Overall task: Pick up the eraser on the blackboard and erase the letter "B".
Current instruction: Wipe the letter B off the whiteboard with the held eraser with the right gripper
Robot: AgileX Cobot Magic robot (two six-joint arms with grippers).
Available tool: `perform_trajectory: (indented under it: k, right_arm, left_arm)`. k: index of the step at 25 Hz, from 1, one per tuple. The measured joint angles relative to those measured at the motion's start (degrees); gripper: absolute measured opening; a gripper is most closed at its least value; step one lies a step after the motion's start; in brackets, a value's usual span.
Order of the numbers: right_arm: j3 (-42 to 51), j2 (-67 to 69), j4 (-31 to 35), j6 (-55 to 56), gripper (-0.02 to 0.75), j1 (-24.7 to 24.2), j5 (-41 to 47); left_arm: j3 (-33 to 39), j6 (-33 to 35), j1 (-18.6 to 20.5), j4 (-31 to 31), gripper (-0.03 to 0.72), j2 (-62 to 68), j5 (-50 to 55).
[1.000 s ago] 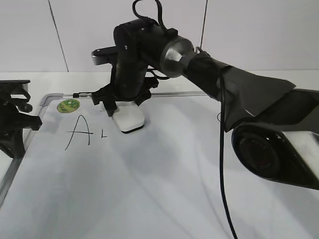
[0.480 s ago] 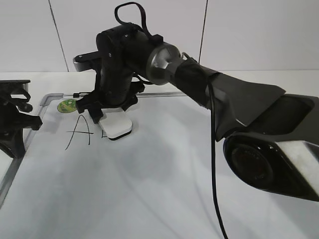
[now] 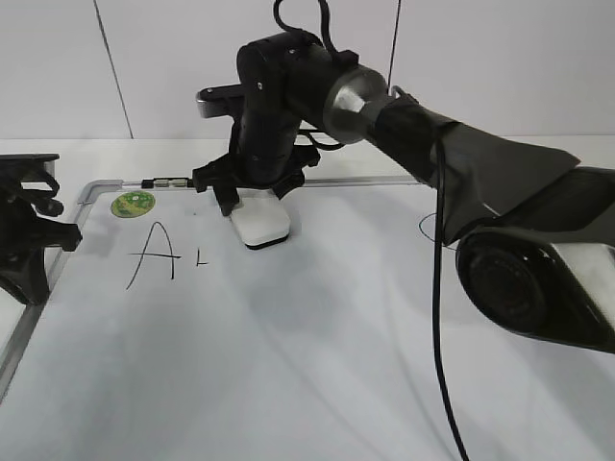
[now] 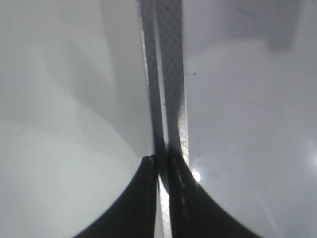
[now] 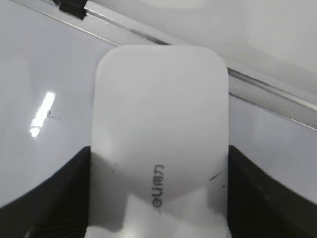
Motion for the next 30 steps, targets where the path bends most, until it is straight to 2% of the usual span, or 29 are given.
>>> perform_trajectory:
  k: [9,15,20,24,30]
  right_arm:
    - [-1.16,0.09,-0.03,0.0,0.542,0.1,1.8]
    - [-0.38,-1.59,4.37,-0.87,0.542,0.1,4.62]
    - [5.3,-7.21,5.95,-1.13,0.542,0.84,4.71]
    - [13.87,-12.03,6.05,-1.22,0.541,2.8,4.71]
    - [17.16,-12.54,6.05,-1.47,0.541,6.93,4.71]
  left_arm:
    - [0.0,0.0,0.0,0.0,0.02,0.13,0.0]
    - [0.0,0.0,0.0,0.1,0.02,0.13,-0.1]
    - [0.0,0.3,0.0,0.1,0.02,0.13,-0.1]
    - [0.0,0.3,0.0,0.1,0.02,0.13,-0.17]
    - [0.0,0.63,0.13,-0.21,0.02,0.13,-0.17]
